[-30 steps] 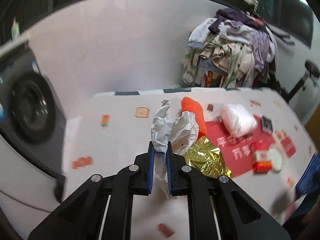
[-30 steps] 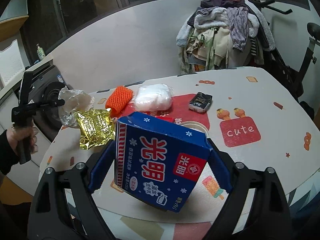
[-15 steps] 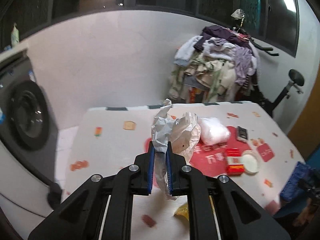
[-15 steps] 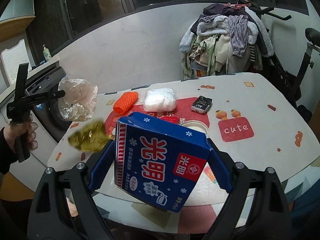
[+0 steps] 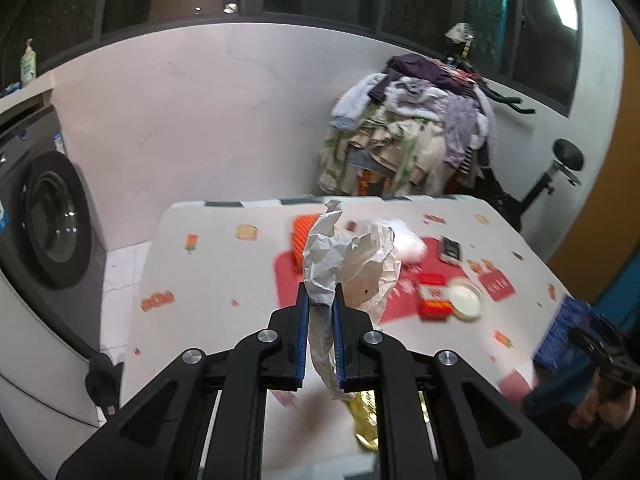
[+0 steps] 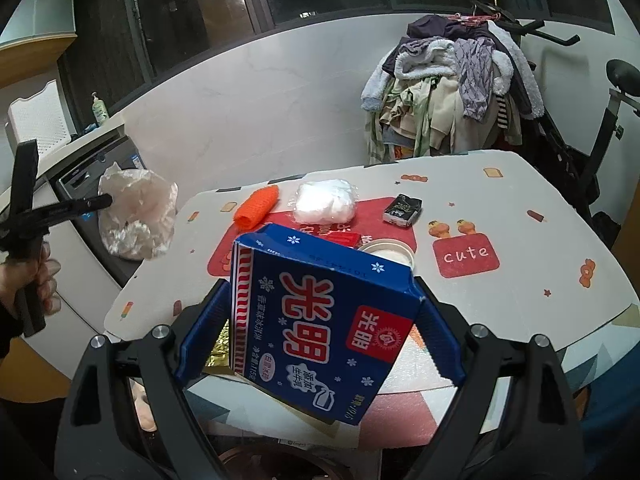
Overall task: Collect trash
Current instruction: 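Lower both tools to the brown bin and release the bag and milk carton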
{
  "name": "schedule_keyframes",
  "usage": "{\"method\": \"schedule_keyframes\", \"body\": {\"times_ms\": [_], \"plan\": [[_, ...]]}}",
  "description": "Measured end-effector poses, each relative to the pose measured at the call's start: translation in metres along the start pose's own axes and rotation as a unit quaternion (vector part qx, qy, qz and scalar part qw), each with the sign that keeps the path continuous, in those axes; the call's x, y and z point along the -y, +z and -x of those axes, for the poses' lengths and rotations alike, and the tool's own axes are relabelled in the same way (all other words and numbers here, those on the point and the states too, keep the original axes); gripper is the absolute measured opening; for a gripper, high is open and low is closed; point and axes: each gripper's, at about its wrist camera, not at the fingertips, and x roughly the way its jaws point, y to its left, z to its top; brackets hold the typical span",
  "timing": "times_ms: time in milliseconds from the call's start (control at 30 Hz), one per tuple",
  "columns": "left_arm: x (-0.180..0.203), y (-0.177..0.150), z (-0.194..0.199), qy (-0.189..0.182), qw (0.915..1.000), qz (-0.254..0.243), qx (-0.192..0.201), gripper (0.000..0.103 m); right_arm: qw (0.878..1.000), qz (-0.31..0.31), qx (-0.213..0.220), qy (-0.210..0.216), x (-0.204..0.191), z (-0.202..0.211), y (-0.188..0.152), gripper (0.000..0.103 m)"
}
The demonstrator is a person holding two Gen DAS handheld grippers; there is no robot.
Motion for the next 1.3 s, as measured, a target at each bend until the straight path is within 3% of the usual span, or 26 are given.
{"method": "schedule_keyframes", "body": {"times_ms": [300, 600, 900, 967, 1033, 1067, 1233, 1300], "plan": [[0.048, -0.083, 0.029, -0.069, 0.9967, -0.022, -0.038, 0.011, 1.0, 0.012, 0.003, 0.005, -0.01, 0.022, -0.012, 0.087], [0.095, -0.179, 0.027, -0.095, 0.9853, -0.089, -0.11, 0.011, 1.0, 0.009, -0.012, 0.001, -0.009, 0.033, -0.036, 0.087], [0.107, -0.239, 0.003, -0.12, 0.9747, -0.07, -0.175, 0.012, 0.999, 0.014, -0.034, 0.001, -0.012, 0.033, -0.056, 0.087], [0.108, -0.243, 0.003, -0.127, 0.9739, -0.061, -0.177, 0.02, 0.999, 0.015, -0.037, 0.002, -0.013, 0.033, -0.059, 0.087], [0.108, -0.243, 0.008, -0.131, 0.976, -0.052, -0.166, 0.054, 0.999, 0.016, -0.042, 0.004, -0.015, 0.031, -0.062, 0.087], [0.107, -0.242, 0.012, -0.127, 0.9783, -0.048, -0.156, 0.061, 0.999, 0.016, -0.045, 0.005, -0.016, 0.031, -0.065, 0.087], [0.096, -0.229, 0.034, -0.095, 0.9904, -0.021, -0.099, 0.086, 0.997, 0.021, -0.077, 0.014, -0.024, 0.021, -0.084, 0.087], [0.087, -0.222, 0.039, -0.086, 0.9928, -0.006, -0.084, 0.091, 0.995, 0.023, -0.093, 0.022, -0.029, 0.015, -0.095, 0.087]]}}
